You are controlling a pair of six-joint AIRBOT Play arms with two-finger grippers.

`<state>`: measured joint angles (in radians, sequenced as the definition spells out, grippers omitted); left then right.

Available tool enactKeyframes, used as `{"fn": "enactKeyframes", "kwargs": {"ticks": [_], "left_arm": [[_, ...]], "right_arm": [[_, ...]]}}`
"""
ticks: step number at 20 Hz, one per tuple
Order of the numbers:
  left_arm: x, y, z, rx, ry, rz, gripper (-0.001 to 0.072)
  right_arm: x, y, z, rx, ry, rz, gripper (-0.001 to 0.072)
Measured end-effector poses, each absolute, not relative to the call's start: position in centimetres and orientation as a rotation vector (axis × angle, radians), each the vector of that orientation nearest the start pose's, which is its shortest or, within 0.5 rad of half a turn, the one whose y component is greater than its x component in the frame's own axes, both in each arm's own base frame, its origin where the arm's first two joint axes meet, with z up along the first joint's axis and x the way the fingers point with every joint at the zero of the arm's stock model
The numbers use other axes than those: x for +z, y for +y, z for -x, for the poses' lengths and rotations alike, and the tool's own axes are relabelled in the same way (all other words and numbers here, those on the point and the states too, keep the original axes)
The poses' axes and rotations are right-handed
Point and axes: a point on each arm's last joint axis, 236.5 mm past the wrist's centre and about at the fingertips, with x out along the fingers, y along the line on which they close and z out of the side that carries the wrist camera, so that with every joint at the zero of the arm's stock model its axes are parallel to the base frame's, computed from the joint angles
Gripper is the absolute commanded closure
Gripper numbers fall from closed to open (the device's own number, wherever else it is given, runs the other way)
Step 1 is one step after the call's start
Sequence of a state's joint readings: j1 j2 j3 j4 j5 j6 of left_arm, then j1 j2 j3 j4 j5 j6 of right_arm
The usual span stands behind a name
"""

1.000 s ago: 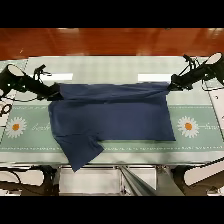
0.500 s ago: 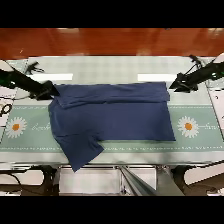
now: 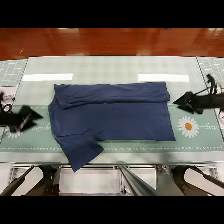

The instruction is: Fold the shirts.

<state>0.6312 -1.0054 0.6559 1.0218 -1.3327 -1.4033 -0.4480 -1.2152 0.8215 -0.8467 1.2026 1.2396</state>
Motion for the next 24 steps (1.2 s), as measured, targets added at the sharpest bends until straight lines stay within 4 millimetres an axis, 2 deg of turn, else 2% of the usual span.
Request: {"fn": "enactKeyframes", "kwargs": {"ticks": [3,5,11,14,16,17,18,21,24], "left_arm": [[-6.6,0.4,-20.3,0.072,1.417,1.034,0.0203],[-7.6,-0.5,-19.1,0.081,1.437,1.081,0.0203],[-9.6,-2.0,-17.1,0.106,1.534,1.139,0.0203],[-10.3,-4.3,-16.3,0.039,1.639,1.111,0.0203],[-10.6,-6.1,-16.6,-0.015,1.675,1.096,0.0217],[-10.7,-7.0,-17.1,-0.051,1.671,1.08,0.0425],[-11.0,-7.6,-17.8,-0.073,1.647,1.055,0.0676],[-11.0,-8.6,-19.5,-0.138,1.595,1.001,0.0685],[-10.0,-9.5,-20.3,-0.206,1.574,0.993,0.0684]], "right_arm": [[-2.8,2.9,-30.7,0.244,1.202,-0.823,0.0302],[-2.7,3.8,-29.9,0.273,1.187,-0.83,0.0302],[-2.5,4.7,-29.2,0.304,1.162,-0.842,0.0302],[-2.4,4.8,-29.3,0.304,1.152,-0.843,0.0302],[-2.3,4.8,-29.5,0.303,1.145,-0.848,0.0302],[-2.3,4.8,-29.5,0.304,1.143,-0.85,0.0302],[-2.3,4.7,-29.5,0.302,1.141,-0.851,0.0302],[-2.4,3.5,-29.6,0.266,1.125,-0.871,0.0302],[-3.3,-0.4,-28.9,0.131,1.124,-0.923,0.0302]]}}
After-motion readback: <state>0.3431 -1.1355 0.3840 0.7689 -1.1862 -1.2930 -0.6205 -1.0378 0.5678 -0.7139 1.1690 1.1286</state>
